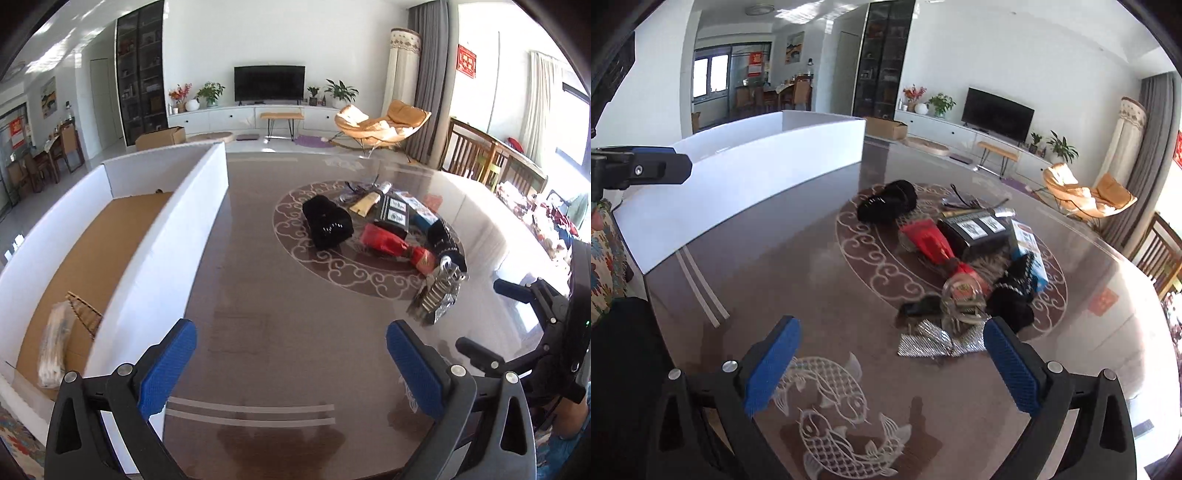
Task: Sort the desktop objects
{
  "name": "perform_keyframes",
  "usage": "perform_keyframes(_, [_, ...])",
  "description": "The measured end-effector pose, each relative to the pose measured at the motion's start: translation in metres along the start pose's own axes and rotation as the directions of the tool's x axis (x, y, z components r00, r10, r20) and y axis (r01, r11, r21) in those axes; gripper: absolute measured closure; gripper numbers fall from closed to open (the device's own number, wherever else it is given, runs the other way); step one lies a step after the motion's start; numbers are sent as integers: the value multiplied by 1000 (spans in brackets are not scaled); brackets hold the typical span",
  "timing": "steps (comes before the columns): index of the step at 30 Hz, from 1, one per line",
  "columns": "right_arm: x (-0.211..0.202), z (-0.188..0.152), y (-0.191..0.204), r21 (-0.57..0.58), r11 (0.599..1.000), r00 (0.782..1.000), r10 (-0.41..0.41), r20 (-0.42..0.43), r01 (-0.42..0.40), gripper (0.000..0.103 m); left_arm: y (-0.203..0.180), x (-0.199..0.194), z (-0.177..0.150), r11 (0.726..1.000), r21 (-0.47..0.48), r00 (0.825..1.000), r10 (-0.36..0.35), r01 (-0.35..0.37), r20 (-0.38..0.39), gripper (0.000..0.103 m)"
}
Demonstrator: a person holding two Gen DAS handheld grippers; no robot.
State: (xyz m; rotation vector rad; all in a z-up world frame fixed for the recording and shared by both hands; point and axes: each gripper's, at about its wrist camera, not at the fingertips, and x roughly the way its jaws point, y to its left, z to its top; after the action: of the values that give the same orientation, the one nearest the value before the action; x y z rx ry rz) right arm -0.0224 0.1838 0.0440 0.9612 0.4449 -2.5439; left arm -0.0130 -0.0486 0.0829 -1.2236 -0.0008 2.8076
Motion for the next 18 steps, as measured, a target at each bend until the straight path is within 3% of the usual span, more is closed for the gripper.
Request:
perform_keyframes(4, [18,-30,-54,82,995,989,-39,-146,51,3,-33,84,-18,999,21,980,-25,29,-200,0])
perform_keyframes(5, [24,-32,-59,92,995,985,-31,-169,47,3,-43,89,-15,998,65,989,37,-27,-144,0])
perform_keyframes(6, [29,-32,-61,98,995,984,-13,-180,31,3,-49,92,-11,995,90,993,46,-36,-110,0])
perform_keyframes(8, [34,-30,-57,84,996,984,23,-179,-9,3,-50,107,2,999,44,990,17,-11,-141,0])
perform_keyframes(11, [46,-26,-48,72,997,985,19,-169,-7,2,-49,126,25,998,-13,988,58,-61,-143,0])
perform_keyframes(15, [57,-23,-59,164,986,979,71,-192,-40,0,-47,145,45,998,-14,991,57,-59,-121,0])
perform_keyframes(18, [60,-20,-64,179,984,979,54,-199,-18,0,-49,146,46,998,-14,991,58,-60,-121,0])
